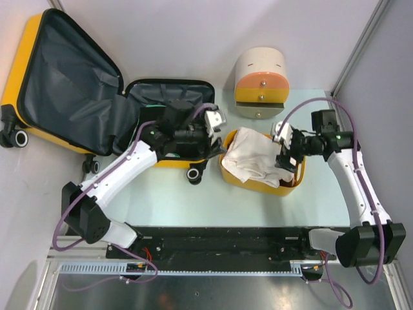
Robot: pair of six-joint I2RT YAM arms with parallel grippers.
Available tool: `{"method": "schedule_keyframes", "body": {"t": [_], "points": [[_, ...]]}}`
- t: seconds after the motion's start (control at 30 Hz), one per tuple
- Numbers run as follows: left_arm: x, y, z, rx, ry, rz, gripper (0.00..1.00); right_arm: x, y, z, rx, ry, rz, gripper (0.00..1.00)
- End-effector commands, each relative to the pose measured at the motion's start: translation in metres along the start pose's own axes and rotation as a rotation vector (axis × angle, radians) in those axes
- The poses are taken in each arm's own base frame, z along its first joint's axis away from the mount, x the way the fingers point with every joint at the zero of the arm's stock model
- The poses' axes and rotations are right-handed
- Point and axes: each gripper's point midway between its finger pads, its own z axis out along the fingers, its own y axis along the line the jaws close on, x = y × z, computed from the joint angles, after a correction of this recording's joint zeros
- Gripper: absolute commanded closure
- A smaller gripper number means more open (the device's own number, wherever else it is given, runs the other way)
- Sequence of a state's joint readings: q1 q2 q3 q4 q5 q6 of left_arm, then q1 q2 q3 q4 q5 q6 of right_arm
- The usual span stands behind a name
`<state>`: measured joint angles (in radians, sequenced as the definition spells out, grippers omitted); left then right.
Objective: Open, take out, and arrange the luggage
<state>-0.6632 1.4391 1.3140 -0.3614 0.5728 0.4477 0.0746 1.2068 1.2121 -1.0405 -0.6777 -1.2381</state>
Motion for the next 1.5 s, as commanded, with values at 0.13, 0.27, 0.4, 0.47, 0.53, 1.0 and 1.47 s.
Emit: {"method": "schedule_keyframes", "body": {"t": [0.13, 0.27, 0.4, 0.47, 0.53, 1.0, 1.47], "points": [[0.022, 0.102, -0.055, -0.264, -0.032, -0.493, 0.13, -0.038, -0.013, 0.082, -0.033, -0.009, 0.417, 0.12], [0.056, 0.154, -0.106, -0.5, -0.015, -0.596, 0.09, 0.031, -0.005, 0.131, -0.059, 0.215, 0.438, 0.14], [0.102, 0.183, -0.156, -0.653, 0.019, -0.705, 0.09, 0.072, -0.008, 0.15, -0.044, 0.34, 0.399, 0.14], [0.119, 0.187, -0.169, -0.693, 0.056, -0.706, 0.09, 0.071, -0.014, 0.147, -0.032, 0.332, 0.381, 0.14], [0.135, 0.19, -0.191, -0.755, 0.072, -0.748, 0.09, 0.048, -0.022, 0.134, -0.011, 0.274, 0.356, 0.13], [0.24, 0.184, -0.21, -0.914, 0.234, -1.041, 0.08, -0.151, -0.073, 0.089, 0.172, -0.334, 0.445, 0.08], [0.21, 0.184, -0.191, -0.773, 0.126, -1.07, 0.7, -0.212, -0.121, 0.202, 0.133, -0.435, 0.709, 0.07]]}}
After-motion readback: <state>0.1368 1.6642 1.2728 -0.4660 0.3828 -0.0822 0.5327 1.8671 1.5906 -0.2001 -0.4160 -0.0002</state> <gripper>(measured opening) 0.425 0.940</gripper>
